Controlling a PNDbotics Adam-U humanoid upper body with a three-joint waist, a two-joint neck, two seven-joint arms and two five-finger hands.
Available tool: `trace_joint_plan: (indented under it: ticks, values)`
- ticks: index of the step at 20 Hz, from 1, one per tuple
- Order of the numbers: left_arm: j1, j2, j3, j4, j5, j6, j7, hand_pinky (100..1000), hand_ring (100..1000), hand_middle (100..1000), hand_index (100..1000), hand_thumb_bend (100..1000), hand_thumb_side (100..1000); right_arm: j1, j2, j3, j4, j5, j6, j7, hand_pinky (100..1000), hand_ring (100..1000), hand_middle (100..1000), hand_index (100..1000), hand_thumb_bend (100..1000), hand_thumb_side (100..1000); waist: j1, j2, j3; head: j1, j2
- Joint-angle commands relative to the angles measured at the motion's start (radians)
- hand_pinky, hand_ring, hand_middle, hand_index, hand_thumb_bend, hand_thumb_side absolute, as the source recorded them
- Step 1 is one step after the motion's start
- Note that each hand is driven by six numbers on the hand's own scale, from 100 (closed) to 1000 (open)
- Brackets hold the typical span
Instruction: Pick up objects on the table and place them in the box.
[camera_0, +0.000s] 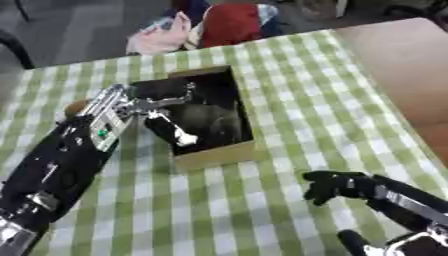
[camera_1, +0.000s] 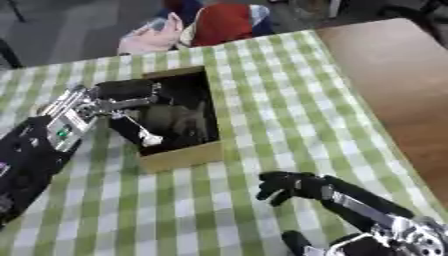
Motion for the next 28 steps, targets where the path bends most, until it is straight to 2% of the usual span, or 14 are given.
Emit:
trace_joint_plan:
  ticks: [1,3,5,7,9,12,13,15,23,28]
  values:
    - [-0.010,0.024,0.000,-0.031,0.008,-0.034,-0.042,703,627,652,838,179,673,-0.006,-0.017,-0.002,-0.006,0.003,-0.004,0.008,768,1000,787,926,124,363,-0.007,-0.016,0.005,-0.003,-0.010]
    - [-0.008,0.033,0.001,-0.051,0.030,-0.042,-0.057,723,651,685,847,302,776,-0.006,-0.015,-0.005,-0.006,-0.002,-0.003,0.004,767,1000,786,926,125,356,-0.009,-0.018,0.010,-0.006,-0.010]
    - [-0.009,0.049,-0.001,-0.086,0.060,-0.048,-0.071,745,689,715,857,382,836,-0.005,-0.016,-0.009,-0.007,-0.005,-0.002,-0.003,767,1000,786,926,125,354,-0.011,-0.020,0.016,-0.010,-0.009]
    - [-0.009,0.068,-0.006,-0.127,0.089,-0.050,-0.088,764,724,748,867,440,876,-0.004,-0.016,-0.011,-0.007,-0.007,-0.001,-0.007,767,1000,786,926,125,354,-0.013,-0.022,0.021,-0.014,-0.008]
    - [-0.008,0.084,-0.011,-0.166,0.118,-0.049,-0.108,769,739,762,866,454,875,-0.003,-0.016,-0.013,-0.008,-0.008,0.000,-0.009,767,1000,786,926,124,354,-0.014,-0.024,0.026,-0.017,-0.007]
    - [-0.008,0.096,-0.017,-0.202,0.145,-0.038,-0.134,757,721,754,863,394,792,-0.002,-0.017,-0.013,-0.008,-0.008,0.001,-0.011,767,1000,786,926,124,353,-0.016,-0.025,0.031,-0.020,-0.006]
    - [-0.008,0.094,-0.017,-0.203,0.149,-0.031,-0.137,750,711,745,856,343,738,-0.003,-0.016,-0.013,-0.008,-0.009,0.001,-0.011,767,1000,786,926,123,352,-0.017,-0.025,0.031,-0.021,-0.007]
    - [-0.009,0.088,-0.016,-0.196,0.148,-0.017,-0.136,744,703,738,851,294,698,-0.005,-0.016,-0.012,-0.009,-0.011,0.001,-0.011,767,1000,786,926,123,353,-0.017,-0.025,0.028,-0.021,-0.008]
    - [-0.006,0.088,0.011,-0.173,0.148,0.013,-0.097,738,683,722,840,247,710,-0.002,-0.014,-0.015,-0.008,-0.011,0.003,-0.014,767,1000,786,927,122,365,-0.018,-0.026,0.030,-0.025,-0.009]
    - [0.004,0.147,0.063,-0.183,0.174,0.049,-0.054,735,678,717,838,265,637,0.003,-0.015,-0.019,-0.005,-0.008,0.003,-0.017,767,1000,786,927,124,364,-0.020,-0.029,0.045,-0.031,-0.008]
